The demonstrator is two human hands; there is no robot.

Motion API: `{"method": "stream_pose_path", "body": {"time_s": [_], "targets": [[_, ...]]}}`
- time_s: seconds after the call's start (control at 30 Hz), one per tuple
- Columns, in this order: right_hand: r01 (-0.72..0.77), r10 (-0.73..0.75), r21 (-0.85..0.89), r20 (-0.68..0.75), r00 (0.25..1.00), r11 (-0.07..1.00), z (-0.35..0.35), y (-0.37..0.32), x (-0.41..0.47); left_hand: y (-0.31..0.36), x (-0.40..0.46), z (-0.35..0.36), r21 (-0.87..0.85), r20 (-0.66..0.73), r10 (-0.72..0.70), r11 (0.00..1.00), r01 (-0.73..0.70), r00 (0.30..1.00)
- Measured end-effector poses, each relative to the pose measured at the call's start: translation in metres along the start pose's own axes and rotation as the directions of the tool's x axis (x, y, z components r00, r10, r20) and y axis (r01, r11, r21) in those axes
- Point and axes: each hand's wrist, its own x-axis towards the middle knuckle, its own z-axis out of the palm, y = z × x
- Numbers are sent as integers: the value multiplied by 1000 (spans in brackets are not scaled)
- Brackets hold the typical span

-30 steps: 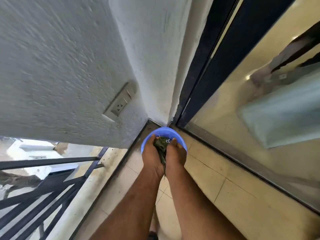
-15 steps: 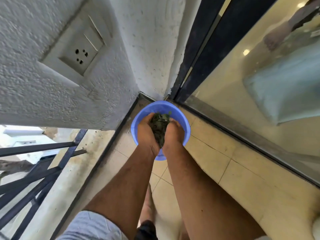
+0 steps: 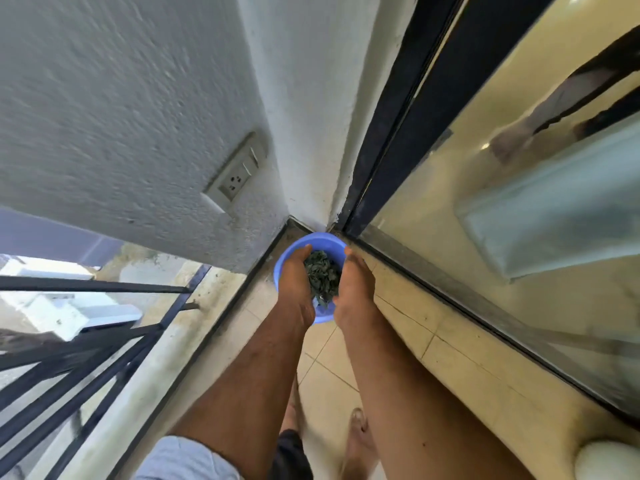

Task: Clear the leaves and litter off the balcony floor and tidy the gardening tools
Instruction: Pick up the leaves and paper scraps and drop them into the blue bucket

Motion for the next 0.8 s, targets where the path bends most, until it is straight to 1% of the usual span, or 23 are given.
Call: {"method": "stream_pose_path", "body": {"time_s": [0.07,0.13,0.17,0.27,0.33,0.37,0.43,0.53,0.57,0.7,0.8], "targets": [[44,-44,15,17,999,999,-6,-17,-41,9,-41,6,53,28,49,997,-50,998],[36,-37,20,53,998,999,-19,-34,-88,20,-90,13,72,84,84,993,-90,993],[40,-42,21,89,995,999,-27,-42,-111,25,-113,17,104,82,92,990,-100,992],[55,-45,-65,148,988,996,-55,-71,-187,32,-188,27,211,-10,193,959,-187,981],[70,-44,-132,185,982,989,-70,-87,-229,39,-253,35,239,-23,231,946,-219,973],[104,-71,-151,205,976,983,-76,-89,-244,42,-278,38,264,-33,252,935,-235,967],[152,-123,-119,223,967,981,-94,-95,-290,46,-341,44,295,-68,273,924,-241,960],[239,-217,-57,259,941,969,-120,-107,-348,48,-420,55,277,-61,313,918,-285,948],[268,-245,-44,285,926,962,-126,-114,-363,49,-440,60,303,-48,315,909,-287,948],[340,-335,37,310,890,940,-164,-146,-407,49,-494,80,365,-3,355,871,-330,935],[388,-386,64,330,861,919,-193,-163,-425,49,-519,99,406,13,440,819,-406,898]]}}
